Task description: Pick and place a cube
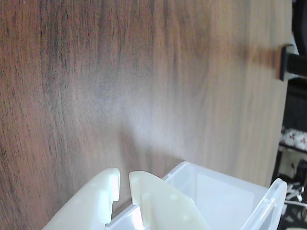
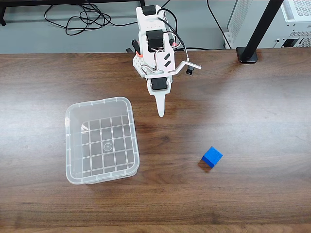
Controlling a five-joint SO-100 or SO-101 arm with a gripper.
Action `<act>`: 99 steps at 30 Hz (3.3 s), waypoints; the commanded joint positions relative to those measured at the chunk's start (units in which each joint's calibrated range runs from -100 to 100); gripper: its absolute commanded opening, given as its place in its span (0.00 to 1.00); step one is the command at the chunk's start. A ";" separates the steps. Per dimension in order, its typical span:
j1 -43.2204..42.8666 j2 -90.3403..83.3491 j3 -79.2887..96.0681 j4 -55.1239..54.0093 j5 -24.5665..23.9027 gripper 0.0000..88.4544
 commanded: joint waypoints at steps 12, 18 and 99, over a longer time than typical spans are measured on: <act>0.25 -0.82 -0.63 -0.06 -0.29 0.02; 0.25 -0.82 -0.63 -0.06 -0.29 0.02; -9.44 33.70 -27.63 0.36 13.97 0.16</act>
